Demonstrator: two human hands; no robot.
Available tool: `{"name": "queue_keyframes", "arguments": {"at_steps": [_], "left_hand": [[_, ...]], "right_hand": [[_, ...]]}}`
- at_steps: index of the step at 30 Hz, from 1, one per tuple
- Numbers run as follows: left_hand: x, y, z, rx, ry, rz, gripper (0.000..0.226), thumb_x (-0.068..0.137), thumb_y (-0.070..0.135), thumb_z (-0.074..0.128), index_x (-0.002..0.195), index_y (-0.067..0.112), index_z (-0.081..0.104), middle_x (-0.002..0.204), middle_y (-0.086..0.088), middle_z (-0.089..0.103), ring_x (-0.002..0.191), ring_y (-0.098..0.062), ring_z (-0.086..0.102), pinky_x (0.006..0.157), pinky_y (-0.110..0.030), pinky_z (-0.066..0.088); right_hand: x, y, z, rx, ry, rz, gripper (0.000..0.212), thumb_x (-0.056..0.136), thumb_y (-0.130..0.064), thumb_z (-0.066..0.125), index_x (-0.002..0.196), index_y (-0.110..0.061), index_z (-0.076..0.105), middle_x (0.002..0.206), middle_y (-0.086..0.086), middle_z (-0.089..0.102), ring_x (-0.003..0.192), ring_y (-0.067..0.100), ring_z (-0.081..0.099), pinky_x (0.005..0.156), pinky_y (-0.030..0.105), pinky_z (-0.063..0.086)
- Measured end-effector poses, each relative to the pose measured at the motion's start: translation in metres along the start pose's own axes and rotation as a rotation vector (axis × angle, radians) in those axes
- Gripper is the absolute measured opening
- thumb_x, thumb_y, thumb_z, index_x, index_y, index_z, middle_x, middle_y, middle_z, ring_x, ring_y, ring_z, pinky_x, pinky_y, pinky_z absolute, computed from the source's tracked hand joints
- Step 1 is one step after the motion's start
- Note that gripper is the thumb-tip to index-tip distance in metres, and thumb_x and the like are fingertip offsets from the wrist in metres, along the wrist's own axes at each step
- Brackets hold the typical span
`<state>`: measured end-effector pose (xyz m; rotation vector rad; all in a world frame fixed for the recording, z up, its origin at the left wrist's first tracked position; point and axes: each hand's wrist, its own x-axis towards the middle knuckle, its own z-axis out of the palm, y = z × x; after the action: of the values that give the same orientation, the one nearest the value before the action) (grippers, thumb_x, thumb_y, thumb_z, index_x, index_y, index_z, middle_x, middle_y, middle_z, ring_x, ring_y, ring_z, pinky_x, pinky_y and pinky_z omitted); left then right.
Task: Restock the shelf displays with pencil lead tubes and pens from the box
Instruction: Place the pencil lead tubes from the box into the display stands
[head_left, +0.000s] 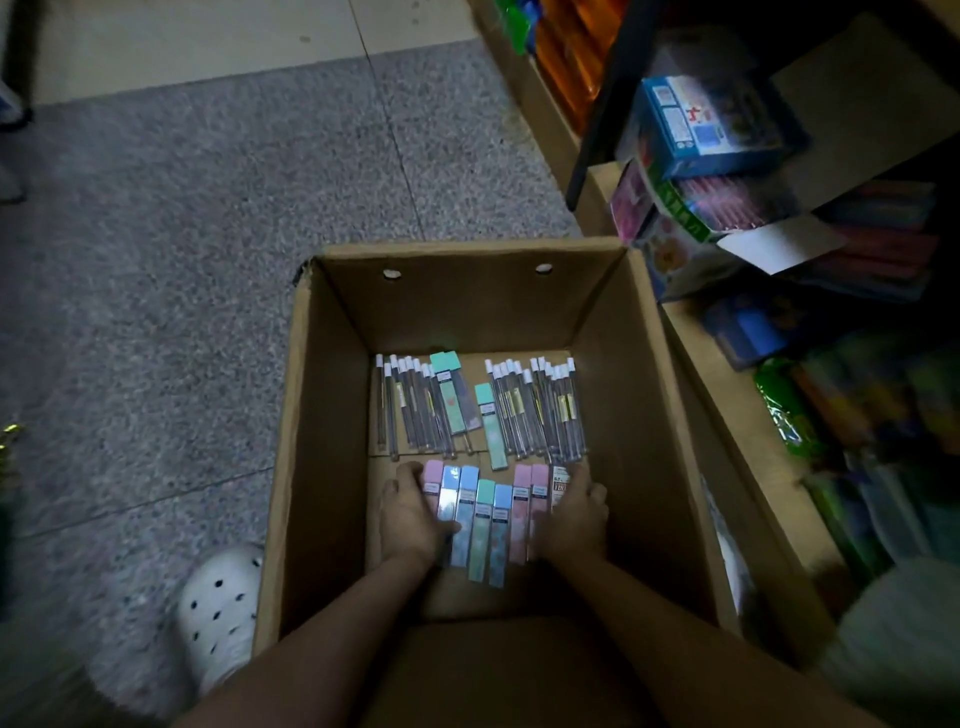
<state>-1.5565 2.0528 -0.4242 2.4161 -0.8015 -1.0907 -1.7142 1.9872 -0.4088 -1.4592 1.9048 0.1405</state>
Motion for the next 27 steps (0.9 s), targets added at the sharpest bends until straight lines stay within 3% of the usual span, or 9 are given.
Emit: {"name": "queue_keyframes", "arguments": {"at_steps": [3, 6, 9, 12, 15, 19, 22, 25, 27], "left_hand": [[0.003, -0.002, 0.000, -0.044, 0.021, -0.049, 0.070, 0.061, 0.005, 0.089, 0.119, 0.012, 0.052, 0.117, -0.010, 0.060, 0.106, -0.028, 0.059, 0.092, -0.038, 0.050], [0.003, -0.006, 0.002, -0.052, 0.034, -0.060, 0.042, 0.068, 0.007, 0.084, 0.103, 0.011, 0.061, 0.101, -0.010, 0.067, 0.091, -0.027, 0.063, 0.078, -0.030, 0.050], [0.003, -0.009, 0.003, -0.055, 0.068, -0.057, 0.020, 0.076, 0.007, 0.077, 0.087, 0.017, 0.063, 0.088, -0.005, 0.065, 0.085, -0.025, 0.064, 0.066, -0.023, 0.040], [0.003, -0.011, 0.000, -0.021, 0.073, -0.039, 0.015, 0.079, 0.008, 0.074, 0.089, 0.017, 0.067, 0.085, -0.002, 0.064, 0.080, -0.021, 0.060, 0.068, -0.022, 0.040], [0.002, -0.009, -0.002, -0.077, 0.072, -0.055, 0.017, 0.079, 0.004, 0.072, 0.084, 0.019, 0.062, 0.075, 0.004, 0.060, 0.076, -0.018, 0.056, 0.064, -0.021, 0.036], [0.001, -0.002, -0.002, -0.139, 0.030, -0.103, 0.019, 0.080, 0.004, 0.072, 0.086, 0.017, 0.059, 0.083, -0.001, 0.065, 0.079, -0.018, 0.057, 0.068, -0.023, 0.042], [0.002, 0.003, 0.000, -0.134, -0.029, -0.116, 0.015, 0.085, 0.006, 0.068, 0.097, 0.014, 0.064, 0.094, -0.004, 0.068, 0.087, -0.021, 0.060, 0.078, -0.027, 0.048], [0.001, 0.007, 0.001, -0.143, -0.064, -0.109, 0.022, 0.090, 0.007, 0.062, 0.110, 0.012, 0.067, 0.106, -0.008, 0.070, 0.098, -0.024, 0.062, 0.085, -0.030, 0.050], [-0.001, 0.008, 0.000, -0.141, -0.047, -0.100, 0.023, 0.092, 0.008, 0.059, 0.114, 0.011, 0.066, 0.109, -0.011, 0.069, 0.100, -0.026, 0.061, 0.084, -0.030, 0.049]], "right_hand": [[-0.003, -0.001, 0.002, -0.031, 0.042, 0.016, 0.070, 0.088, -0.008, 0.066, 0.146, -0.020, 0.029, 0.137, 0.015, 0.040, 0.128, 0.031, 0.042, 0.102, 0.041, 0.045], [-0.003, 0.000, 0.003, -0.028, 0.077, 0.019, 0.067, 0.088, -0.009, 0.066, 0.145, -0.019, 0.032, 0.135, 0.016, 0.046, 0.126, 0.031, 0.046, 0.101, 0.040, 0.046], [-0.003, -0.001, 0.002, 0.025, 0.106, 0.018, 0.041, 0.097, -0.013, 0.055, 0.136, -0.014, 0.041, 0.126, 0.015, 0.059, 0.117, 0.030, 0.058, 0.094, 0.039, 0.051], [-0.005, -0.002, -0.002, 0.032, 0.050, 0.054, 0.028, 0.097, -0.015, 0.055, 0.124, -0.011, 0.047, 0.121, 0.013, 0.062, 0.111, 0.031, 0.062, 0.091, 0.041, 0.053], [-0.003, 0.000, -0.011, 0.014, -0.018, 0.082, 0.031, 0.093, -0.012, 0.060, 0.121, -0.006, 0.049, 0.123, 0.016, 0.060, 0.114, 0.032, 0.059, 0.094, 0.043, 0.052], [0.002, -0.002, -0.021, 0.101, -0.167, 0.173, 0.036, 0.091, -0.017, 0.065, 0.120, 0.000, 0.057, 0.121, 0.018, 0.063, 0.111, 0.032, 0.063, 0.092, 0.040, 0.054], [0.000, -0.004, -0.022, 0.320, -0.227, 0.255, 0.033, 0.091, -0.009, 0.059, 0.121, 0.004, 0.057, 0.118, 0.022, 0.063, 0.105, 0.034, 0.065, 0.088, 0.042, 0.056], [0.000, -0.013, -0.017, 0.557, -0.201, 0.314, 0.027, 0.091, -0.003, 0.055, 0.117, 0.005, 0.057, 0.106, 0.019, 0.064, 0.092, 0.033, 0.065, 0.086, 0.044, 0.057], [-0.004, -0.025, -0.011, 0.599, -0.149, 0.325, 0.015, 0.091, -0.003, 0.057, 0.103, 0.001, 0.063, 0.096, 0.018, 0.067, 0.086, 0.033, 0.068, 0.078, 0.044, 0.057]]}}
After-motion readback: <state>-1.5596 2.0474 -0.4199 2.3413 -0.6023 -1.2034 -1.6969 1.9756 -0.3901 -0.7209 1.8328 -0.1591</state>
